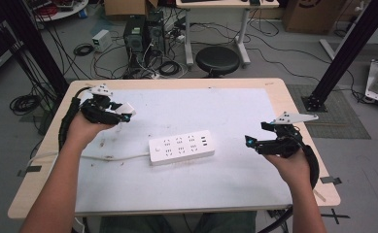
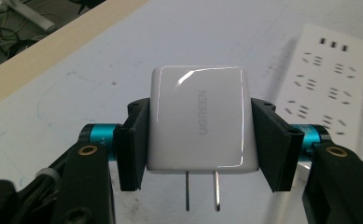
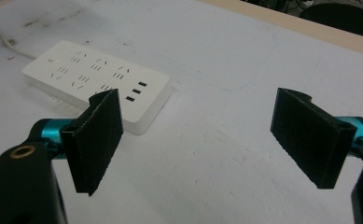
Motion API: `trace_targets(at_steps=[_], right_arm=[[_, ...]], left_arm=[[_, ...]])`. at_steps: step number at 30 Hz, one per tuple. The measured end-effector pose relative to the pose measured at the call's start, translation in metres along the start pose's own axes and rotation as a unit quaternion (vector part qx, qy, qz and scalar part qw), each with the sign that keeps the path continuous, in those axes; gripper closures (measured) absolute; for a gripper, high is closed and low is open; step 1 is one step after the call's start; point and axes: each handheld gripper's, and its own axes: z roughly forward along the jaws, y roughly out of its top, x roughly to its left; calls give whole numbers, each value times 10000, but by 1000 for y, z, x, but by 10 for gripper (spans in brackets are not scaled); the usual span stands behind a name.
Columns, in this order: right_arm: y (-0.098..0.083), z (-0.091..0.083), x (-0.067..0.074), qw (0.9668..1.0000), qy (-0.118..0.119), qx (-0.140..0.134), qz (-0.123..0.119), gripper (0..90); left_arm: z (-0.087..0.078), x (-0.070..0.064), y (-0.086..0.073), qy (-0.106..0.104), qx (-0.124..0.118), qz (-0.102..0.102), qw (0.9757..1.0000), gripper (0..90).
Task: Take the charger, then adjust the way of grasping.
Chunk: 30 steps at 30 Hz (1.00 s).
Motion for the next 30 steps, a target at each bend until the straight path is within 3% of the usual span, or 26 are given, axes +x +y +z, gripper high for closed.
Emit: trace_targets(at_steps=[7,22,26,27,30], right_arm=[[3,0,2,10000,-3,22,13,174],[4,8,3,10000,55,58,3,174],[7,8,6,9999,90,74,-56,174],[10,9,9,9998,185,44,-82,174],[13,11,14,9995,318,18,-71,174]], left_arm=[[-17,-21,-6,-348,-180,179,9991,425],[-10,-32,-7,-534,-143,368,9978,425],[-8,-42,-4,-643,-205,527,9963,425],[-6,-51,-1,-717,-281,667,9948,425],[-4,-60,3,-807,-362,813,9928,425]])
